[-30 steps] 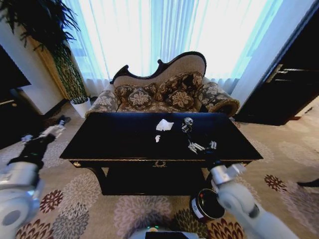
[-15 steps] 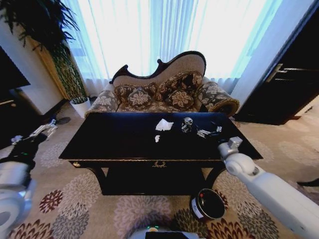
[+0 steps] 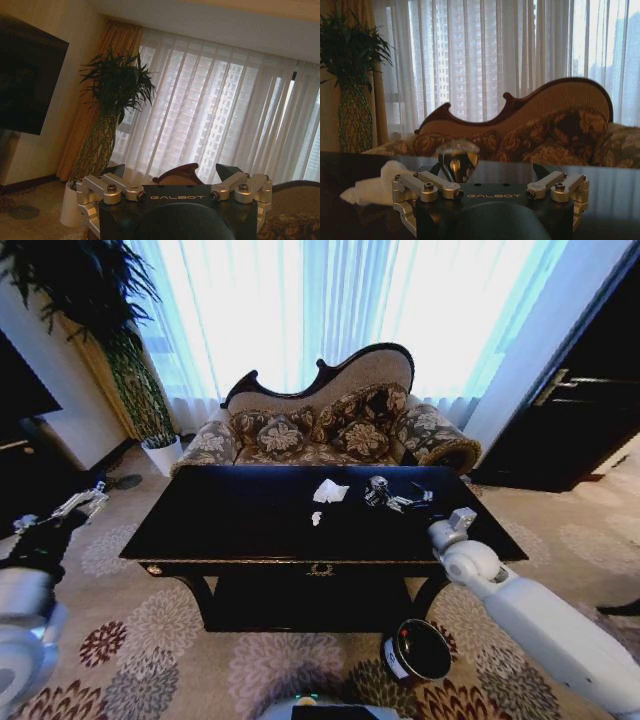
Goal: Move to the front of the table and place the trash on the table into the trash bin.
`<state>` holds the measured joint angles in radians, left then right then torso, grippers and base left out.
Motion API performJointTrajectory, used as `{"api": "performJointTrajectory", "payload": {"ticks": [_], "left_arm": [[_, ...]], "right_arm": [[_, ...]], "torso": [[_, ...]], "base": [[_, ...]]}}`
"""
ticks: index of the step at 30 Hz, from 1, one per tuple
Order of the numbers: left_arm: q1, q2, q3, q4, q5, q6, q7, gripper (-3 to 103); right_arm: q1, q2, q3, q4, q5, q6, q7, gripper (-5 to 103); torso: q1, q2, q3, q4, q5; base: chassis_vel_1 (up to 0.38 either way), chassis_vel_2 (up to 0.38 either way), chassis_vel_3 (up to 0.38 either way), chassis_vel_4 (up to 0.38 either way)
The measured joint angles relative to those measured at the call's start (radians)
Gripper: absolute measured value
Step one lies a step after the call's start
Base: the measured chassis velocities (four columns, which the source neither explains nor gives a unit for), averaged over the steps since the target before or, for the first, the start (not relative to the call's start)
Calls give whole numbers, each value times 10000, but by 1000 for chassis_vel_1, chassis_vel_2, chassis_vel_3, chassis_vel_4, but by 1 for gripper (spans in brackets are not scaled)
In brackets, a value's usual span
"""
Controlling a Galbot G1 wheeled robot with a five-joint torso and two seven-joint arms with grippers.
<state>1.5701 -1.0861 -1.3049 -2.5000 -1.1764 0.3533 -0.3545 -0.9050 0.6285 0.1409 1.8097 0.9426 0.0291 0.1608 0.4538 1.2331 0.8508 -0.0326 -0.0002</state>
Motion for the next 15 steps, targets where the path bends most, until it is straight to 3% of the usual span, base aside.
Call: {"api": "performJointTrajectory", "payload": {"ticks": [6,15], "left_arm": [[253,24,-395,0,-231,2,12,100],[389,-81,-459,0,-224,3,12,100]], "right_arm": [[620,478,-738,-658,-291,-42,-2,100],[1344,634,-1298,-1154,-305,48,-186,99]], "torso": [[0,0,0,3,-1],[0,0,0,0,0]], "base": [[0,0,0,0],[0,0,0,0]]}}
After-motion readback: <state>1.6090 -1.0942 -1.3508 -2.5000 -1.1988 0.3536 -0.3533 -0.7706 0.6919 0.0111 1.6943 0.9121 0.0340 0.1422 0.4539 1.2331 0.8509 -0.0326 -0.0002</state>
